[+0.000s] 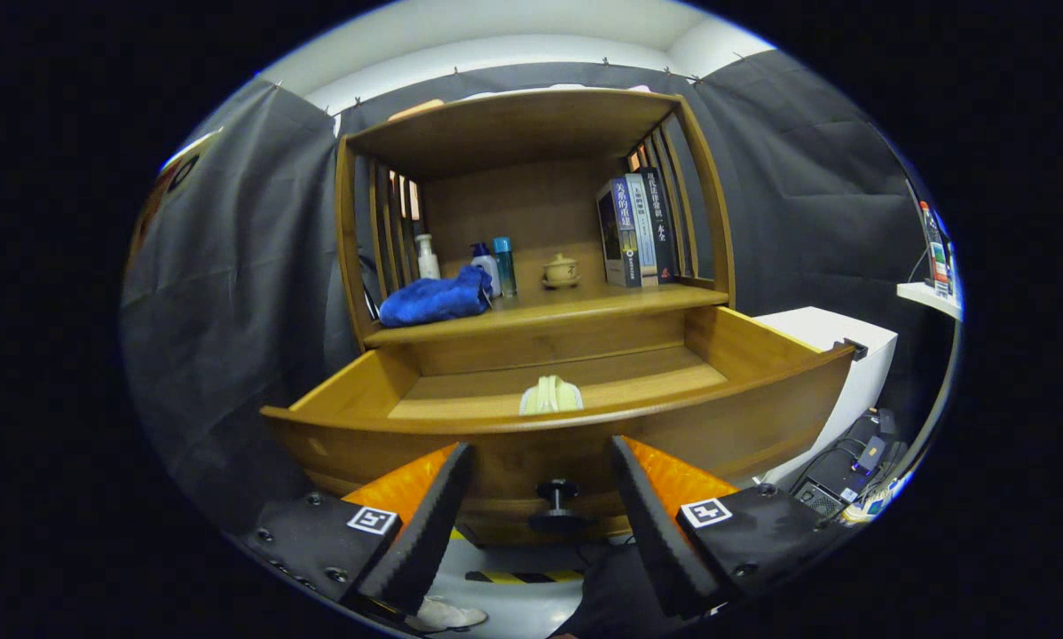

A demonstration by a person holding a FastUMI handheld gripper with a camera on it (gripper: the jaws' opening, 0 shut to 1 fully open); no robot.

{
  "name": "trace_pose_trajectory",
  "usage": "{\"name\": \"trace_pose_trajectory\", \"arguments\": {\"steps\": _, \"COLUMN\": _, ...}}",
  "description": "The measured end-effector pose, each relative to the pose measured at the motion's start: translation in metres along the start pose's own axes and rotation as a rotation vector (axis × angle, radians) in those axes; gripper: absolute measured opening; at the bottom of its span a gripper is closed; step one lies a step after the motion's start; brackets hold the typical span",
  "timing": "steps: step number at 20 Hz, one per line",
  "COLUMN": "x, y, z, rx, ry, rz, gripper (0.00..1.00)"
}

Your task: Pull open the drawer, take out the items inside it, and place them on the countertop above the cabinet.

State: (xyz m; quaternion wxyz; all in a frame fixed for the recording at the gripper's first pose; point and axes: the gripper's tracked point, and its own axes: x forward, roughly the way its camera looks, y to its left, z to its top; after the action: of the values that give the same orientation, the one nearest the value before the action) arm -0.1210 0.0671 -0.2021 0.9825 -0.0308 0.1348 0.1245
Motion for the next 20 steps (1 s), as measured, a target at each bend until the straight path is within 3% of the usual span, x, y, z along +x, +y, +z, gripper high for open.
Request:
{"name": "trace_pose_trajectory", "arguments": {"steps": 2, "x": -0.005, "y": -0.005, "z": 0.025, "rx": 0.022, "ry": -0.023, "rz": -0.015, "gripper": 0.98}}
{"name": "trace_pose_trajectory", "arguments": {"steps": 7, "x": 0.005, "y": -0.012, "z": 0.069, "rx": 0.06, "ry": -0.027, "rz": -0.032, "gripper": 0.98}}
{"name": "trace_pose_trajectory", "arguments": {"steps": 12, "x": 0.044, "y": -0.015, "z": 0.091, "rx": -0.006, "ry": 0.019, "rz": -0.038, "gripper": 0.98}}
{"name": "trace_pose_trajectory", "arguments": {"steps": 20, "x": 0.117, "y": -0.003, "z": 0.073, "rx": -0.099, "ry": 0.281, "rz": -0.016, "gripper": 0.99}}
